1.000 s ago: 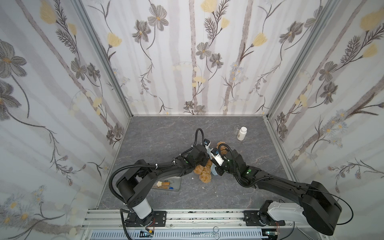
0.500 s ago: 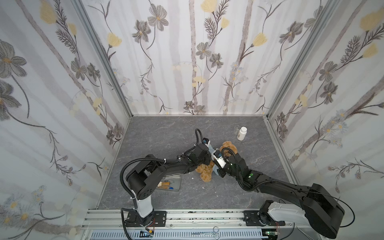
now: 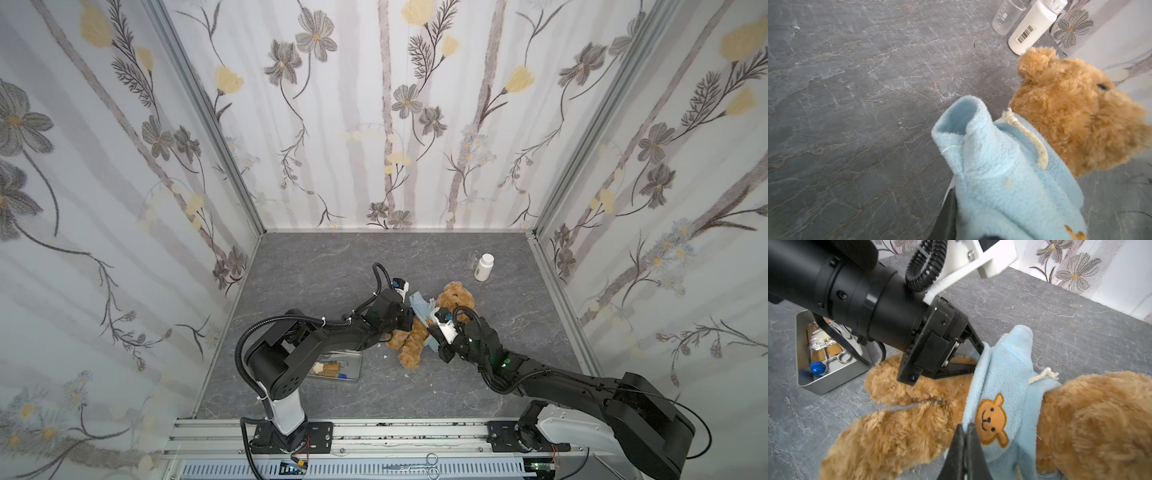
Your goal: Dress the teddy bear
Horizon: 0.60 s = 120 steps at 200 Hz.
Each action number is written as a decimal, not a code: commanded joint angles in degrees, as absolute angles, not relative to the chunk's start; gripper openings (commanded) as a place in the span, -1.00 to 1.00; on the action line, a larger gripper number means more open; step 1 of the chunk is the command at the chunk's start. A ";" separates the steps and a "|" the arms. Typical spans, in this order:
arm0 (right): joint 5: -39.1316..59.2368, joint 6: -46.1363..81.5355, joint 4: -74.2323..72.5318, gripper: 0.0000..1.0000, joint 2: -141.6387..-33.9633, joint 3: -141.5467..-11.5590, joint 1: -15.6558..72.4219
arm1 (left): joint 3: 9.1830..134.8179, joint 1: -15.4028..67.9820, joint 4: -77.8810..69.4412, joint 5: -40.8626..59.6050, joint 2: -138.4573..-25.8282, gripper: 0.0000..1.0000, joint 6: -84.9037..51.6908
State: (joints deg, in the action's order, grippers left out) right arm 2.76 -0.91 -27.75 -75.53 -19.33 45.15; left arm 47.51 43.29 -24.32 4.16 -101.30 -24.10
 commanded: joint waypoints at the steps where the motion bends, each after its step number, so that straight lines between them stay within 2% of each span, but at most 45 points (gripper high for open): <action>1: 12.13 3.85 -28.99 -1.00 -74.50 -16.89 45.75 | 47.13 41.40 -23.20 -12.22 -102.48 -0.77 -30.08; 59: 9.89 11.38 -29.80 -1.00 -76.46 -14.12 46.58 | 45.18 40.17 -25.41 -13.58 -101.96 -0.98 -38.06; 99: 5.81 11.72 -29.64 -1.00 -78.66 -16.87 46.58 | 44.72 40.72 -27.97 -8.22 -101.05 -0.93 -35.47; 120: 3.75 10.71 -28.00 -1.00 -75.86 -19.40 46.57 | 43.15 41.98 -29.09 -5.41 -98.62 -0.93 -32.69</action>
